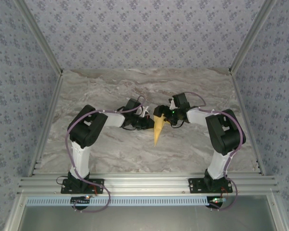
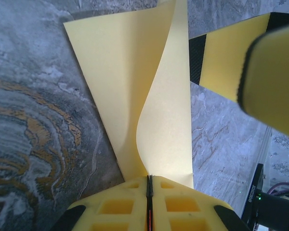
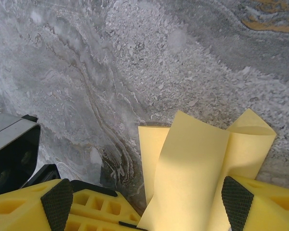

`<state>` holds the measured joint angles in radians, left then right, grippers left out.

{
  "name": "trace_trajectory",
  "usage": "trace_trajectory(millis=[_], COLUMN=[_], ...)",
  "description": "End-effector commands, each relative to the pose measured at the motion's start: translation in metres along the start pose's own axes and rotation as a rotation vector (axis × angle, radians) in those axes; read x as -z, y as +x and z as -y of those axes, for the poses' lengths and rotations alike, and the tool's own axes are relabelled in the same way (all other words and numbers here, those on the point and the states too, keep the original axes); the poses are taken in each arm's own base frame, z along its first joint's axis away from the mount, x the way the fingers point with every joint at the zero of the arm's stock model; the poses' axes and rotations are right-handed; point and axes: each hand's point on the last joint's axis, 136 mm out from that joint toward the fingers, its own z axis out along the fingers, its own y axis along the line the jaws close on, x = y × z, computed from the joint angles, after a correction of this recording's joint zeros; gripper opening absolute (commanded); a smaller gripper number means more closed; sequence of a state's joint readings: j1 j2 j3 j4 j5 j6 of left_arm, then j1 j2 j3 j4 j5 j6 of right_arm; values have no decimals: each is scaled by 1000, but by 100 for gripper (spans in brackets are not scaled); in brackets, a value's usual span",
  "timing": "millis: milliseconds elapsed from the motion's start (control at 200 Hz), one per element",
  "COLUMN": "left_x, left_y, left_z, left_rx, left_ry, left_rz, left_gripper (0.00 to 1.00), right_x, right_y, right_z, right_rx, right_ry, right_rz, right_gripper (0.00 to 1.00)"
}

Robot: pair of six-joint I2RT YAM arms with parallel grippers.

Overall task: Fold a paper plane with a square sheet of paper (fold left side to right side)
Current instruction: Fold the wing for the fifth time at the center of the table.

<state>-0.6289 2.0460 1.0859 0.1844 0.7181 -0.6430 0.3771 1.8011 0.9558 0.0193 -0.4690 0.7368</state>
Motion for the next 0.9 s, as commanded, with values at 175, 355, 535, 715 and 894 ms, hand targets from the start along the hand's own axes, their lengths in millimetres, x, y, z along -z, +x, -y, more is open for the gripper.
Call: trace_trajectory(millis=[175, 355, 535, 715, 894], left_x=[-6, -6, -5, -5, -5], left_y=[-1, -1, 0, -1, 0], left_z=[-12, -13, -13, -14, -15], left_rx=[-8, -5, -3, -2, 1], left_ry=[-21, -24, -27, -33, -38], left_rz=[-6, -8, -8, -6, -8], left_gripper=[8, 8, 7, 7, 7], right_x=[43, 37, 14, 0, -4], right_y=[-6, 7, 14, 14, 15], right_z=[-7, -8, -15, -7, 6], right_rx=[20, 9, 1, 0, 15], right_ry=[-4, -20, -27, 27, 84], right_rz=[49, 12, -39, -46, -59], right_gripper=[85, 57, 30, 20, 20])
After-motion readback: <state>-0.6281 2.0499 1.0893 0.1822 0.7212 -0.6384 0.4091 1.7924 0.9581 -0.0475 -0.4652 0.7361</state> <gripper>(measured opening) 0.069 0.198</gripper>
